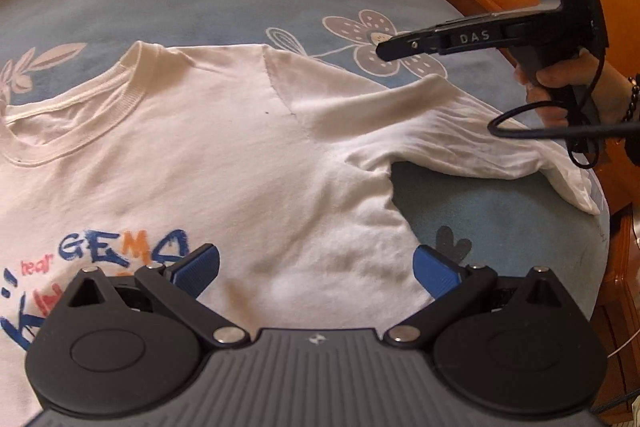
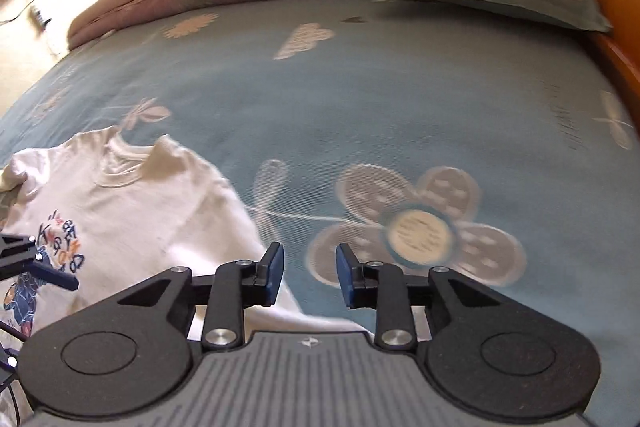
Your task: Fold clothes
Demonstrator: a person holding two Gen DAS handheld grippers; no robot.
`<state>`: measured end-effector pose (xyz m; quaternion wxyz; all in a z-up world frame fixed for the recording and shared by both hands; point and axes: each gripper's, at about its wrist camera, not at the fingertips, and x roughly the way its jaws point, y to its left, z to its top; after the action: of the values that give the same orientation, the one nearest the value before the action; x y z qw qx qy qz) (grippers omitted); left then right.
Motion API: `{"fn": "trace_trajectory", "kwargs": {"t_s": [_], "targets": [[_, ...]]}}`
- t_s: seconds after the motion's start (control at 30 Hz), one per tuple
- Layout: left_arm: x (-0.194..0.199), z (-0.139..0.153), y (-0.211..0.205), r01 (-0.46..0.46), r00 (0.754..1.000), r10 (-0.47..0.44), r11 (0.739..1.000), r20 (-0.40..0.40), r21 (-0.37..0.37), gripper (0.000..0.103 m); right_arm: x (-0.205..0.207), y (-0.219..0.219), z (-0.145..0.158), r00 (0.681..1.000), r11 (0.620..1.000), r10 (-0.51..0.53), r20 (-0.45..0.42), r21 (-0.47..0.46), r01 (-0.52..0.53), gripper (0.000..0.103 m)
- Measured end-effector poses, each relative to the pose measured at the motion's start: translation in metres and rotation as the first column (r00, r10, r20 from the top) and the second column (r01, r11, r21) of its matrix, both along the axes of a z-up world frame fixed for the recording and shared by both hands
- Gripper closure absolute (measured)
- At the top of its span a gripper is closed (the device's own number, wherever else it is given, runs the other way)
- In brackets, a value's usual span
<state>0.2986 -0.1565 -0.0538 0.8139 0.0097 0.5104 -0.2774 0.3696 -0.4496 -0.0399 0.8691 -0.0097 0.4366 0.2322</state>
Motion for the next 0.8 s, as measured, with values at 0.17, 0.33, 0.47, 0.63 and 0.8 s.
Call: {"fn": "trace_trajectory", "kwargs": {"t_s": [0.17, 0.33, 0.47, 0.63, 0.8], "targets": [[0.003, -0.002, 0.019, -0.089, 0.996, 0.089, 0.996, -0.012, -0.015, 0.001, 0.02, 0.039, -0.021, 0.996, 0.996, 0.092, -0.019, -0.007, -0.092, 0.07], [-0.001, -0.005, 0.029, -0.131, 0.991, 0.131, 0.991, -0.019, -0.033, 0.001, 0.023, 0.051, -0.026, 0.992, 0.992, 0.116, -0.039, -0.044, -0.118, 0.096], [-0.003, -0.006, 0.033, -0.149, 0.989, 0.149, 0.988, -0.017, -0.046, 0.001, 0.027, 0.061, -0.024, 0.993, 0.987, 0.121, -0.011, -0.103, -0.121, 0.099], [-0.001, -0.002, 0.04, -0.163, 0.987, 0.163, 0.986, -0.007, -0.046, 0.001, 0.048, 0.06, -0.017, 0.999, 0.995, 0.03, 0.021, -0.098, -0.027, 0.098], [0.003, -0.003, 0.05, -0.163, 0.987, 0.163, 0.986, -0.004, -0.03, 0.001, 0.018, 0.019, 0.013, 0.993, 0.993, -0.115, 0.019, 0.033, 0.114, 0.08]]}}
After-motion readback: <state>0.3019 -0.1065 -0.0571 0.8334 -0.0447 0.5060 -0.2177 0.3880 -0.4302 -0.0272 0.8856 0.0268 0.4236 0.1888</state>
